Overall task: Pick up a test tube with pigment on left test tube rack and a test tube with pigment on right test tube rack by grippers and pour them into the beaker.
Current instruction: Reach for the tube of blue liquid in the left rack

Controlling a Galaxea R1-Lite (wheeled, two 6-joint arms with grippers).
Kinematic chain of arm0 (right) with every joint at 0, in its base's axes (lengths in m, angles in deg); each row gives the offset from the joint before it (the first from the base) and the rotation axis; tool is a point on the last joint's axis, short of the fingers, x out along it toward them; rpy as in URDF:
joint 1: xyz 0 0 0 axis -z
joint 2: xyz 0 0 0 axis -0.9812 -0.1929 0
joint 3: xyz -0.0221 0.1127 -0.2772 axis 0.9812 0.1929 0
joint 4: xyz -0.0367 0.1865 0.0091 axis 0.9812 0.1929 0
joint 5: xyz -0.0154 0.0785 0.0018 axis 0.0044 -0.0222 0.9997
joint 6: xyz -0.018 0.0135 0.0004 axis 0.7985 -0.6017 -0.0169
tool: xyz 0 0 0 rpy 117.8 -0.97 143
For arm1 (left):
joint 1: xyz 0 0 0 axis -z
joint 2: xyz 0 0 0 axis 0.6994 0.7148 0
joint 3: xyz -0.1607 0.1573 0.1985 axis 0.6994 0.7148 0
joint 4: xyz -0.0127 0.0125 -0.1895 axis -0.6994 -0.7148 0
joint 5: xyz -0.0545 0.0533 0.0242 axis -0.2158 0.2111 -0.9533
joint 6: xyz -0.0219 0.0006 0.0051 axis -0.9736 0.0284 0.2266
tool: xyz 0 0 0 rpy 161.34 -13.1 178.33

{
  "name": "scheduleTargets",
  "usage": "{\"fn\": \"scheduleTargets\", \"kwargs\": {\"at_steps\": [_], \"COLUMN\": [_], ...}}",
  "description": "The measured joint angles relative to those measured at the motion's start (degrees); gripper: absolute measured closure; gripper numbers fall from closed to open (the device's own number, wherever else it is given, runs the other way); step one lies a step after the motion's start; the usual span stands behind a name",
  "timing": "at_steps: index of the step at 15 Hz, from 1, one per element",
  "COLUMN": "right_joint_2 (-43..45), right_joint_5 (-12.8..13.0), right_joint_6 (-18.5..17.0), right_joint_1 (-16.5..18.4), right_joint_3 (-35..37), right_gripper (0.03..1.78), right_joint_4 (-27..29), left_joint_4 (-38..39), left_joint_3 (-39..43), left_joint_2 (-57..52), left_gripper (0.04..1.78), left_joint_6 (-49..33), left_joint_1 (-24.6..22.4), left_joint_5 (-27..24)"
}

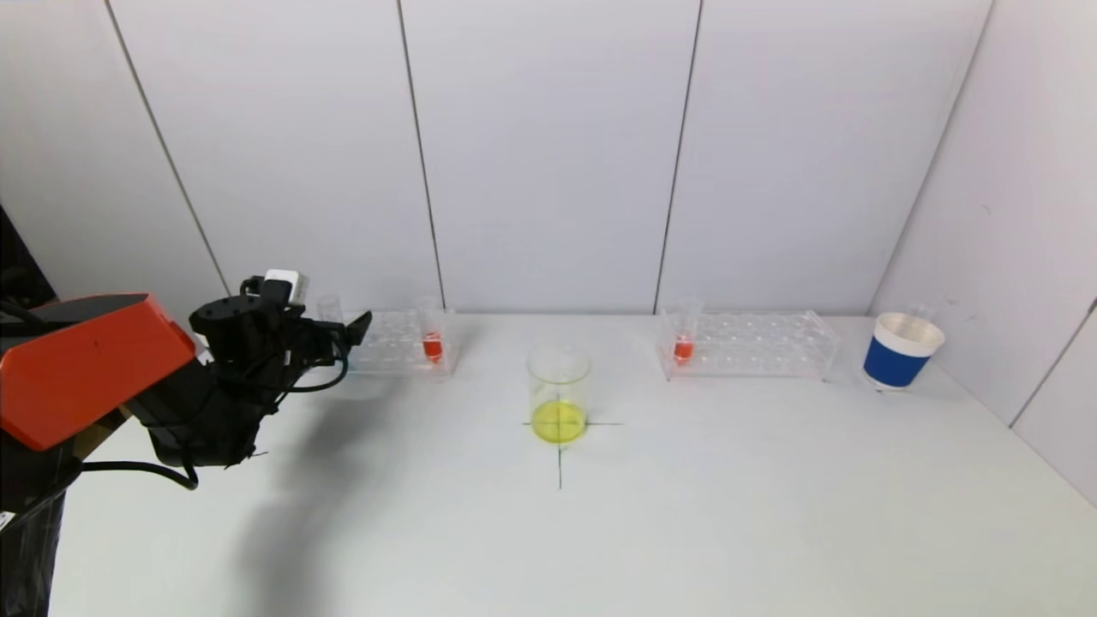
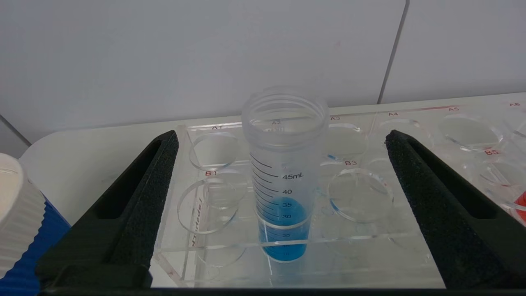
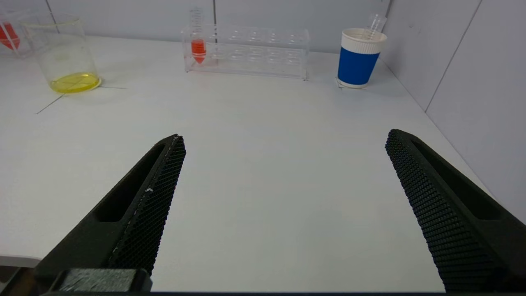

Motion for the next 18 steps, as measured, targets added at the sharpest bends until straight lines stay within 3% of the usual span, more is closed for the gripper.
{"fn": "scheduleTargets", "kwargs": {"at_steps": [18], "right_joint_2": [0.0], "right_joint_5": [0.0], "right_joint_6": [0.0], "right_joint_1": [0.0], "right_joint_3": [0.0], "right_gripper": [0.04], "right_joint_4": [0.0], "left_joint_4": [0.1], "left_joint_3": [0.0], "left_joint_2": [-0.4], "left_gripper": [0.06], "left_joint_6": [-0.1], "left_joint_1": [0.0], "left_joint_5": [0.0]}}
